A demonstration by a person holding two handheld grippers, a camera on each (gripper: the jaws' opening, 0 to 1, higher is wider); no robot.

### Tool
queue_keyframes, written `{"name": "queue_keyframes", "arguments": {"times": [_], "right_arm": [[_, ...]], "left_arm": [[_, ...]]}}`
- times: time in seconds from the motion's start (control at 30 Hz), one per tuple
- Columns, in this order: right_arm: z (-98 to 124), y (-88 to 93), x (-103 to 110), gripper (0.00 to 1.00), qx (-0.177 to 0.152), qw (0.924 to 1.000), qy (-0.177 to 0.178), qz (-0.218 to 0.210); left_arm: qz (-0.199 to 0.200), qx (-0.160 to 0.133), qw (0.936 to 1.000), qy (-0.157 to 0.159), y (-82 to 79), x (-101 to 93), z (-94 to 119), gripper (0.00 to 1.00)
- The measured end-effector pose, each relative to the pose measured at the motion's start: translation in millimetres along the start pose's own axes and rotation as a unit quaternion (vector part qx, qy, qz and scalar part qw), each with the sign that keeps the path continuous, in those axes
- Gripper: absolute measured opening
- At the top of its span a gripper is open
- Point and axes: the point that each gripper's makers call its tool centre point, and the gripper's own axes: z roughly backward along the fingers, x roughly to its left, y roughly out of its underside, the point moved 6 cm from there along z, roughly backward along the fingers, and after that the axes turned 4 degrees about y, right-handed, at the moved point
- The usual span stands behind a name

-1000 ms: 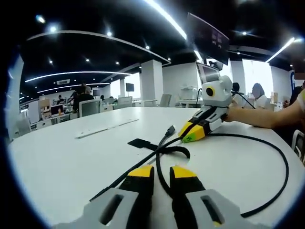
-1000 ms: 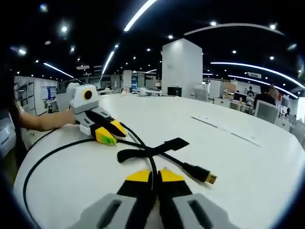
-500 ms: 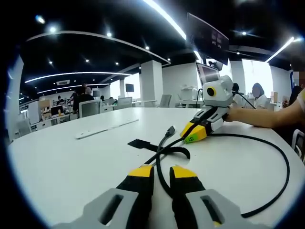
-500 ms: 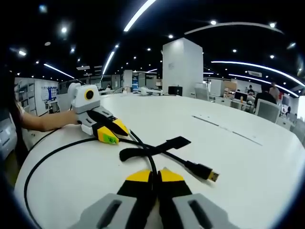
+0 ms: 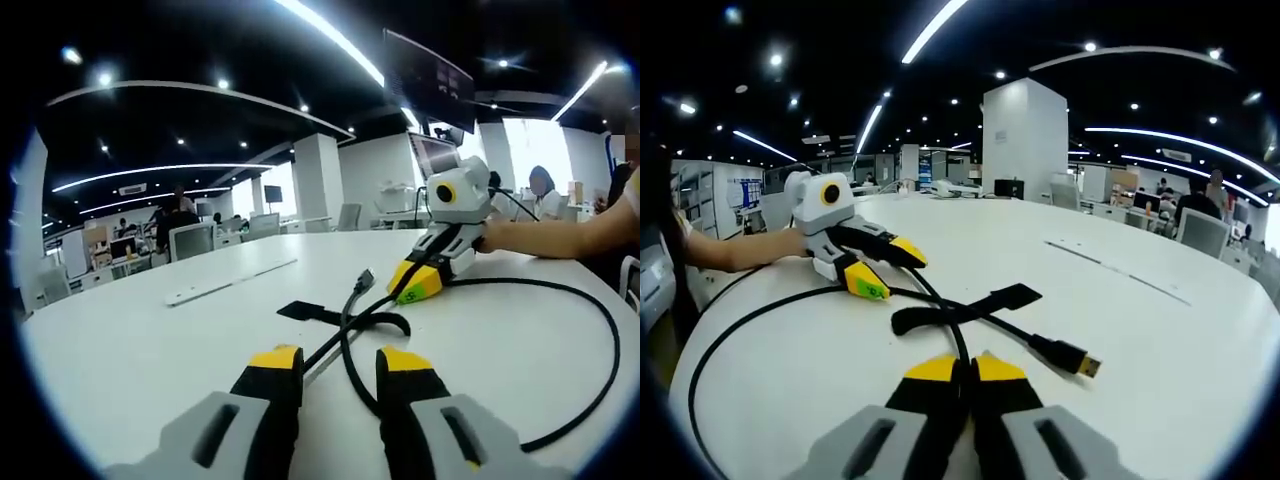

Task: Find the charging cable on the desk, coil it up and secure with Velcro.

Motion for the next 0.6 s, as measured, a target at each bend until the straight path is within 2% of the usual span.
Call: {"name": "queue_keyframes", "arguments": {"times": [0.6], "right_arm": [[0.2, 0.6, 0.4, 0.07, -0.004, 1.0, 0.0, 0.001]], "left_arm": [[0.034, -0.001, 0.9994, -0.009, 3.7, 1.9, -3.7, 0.25]]}}
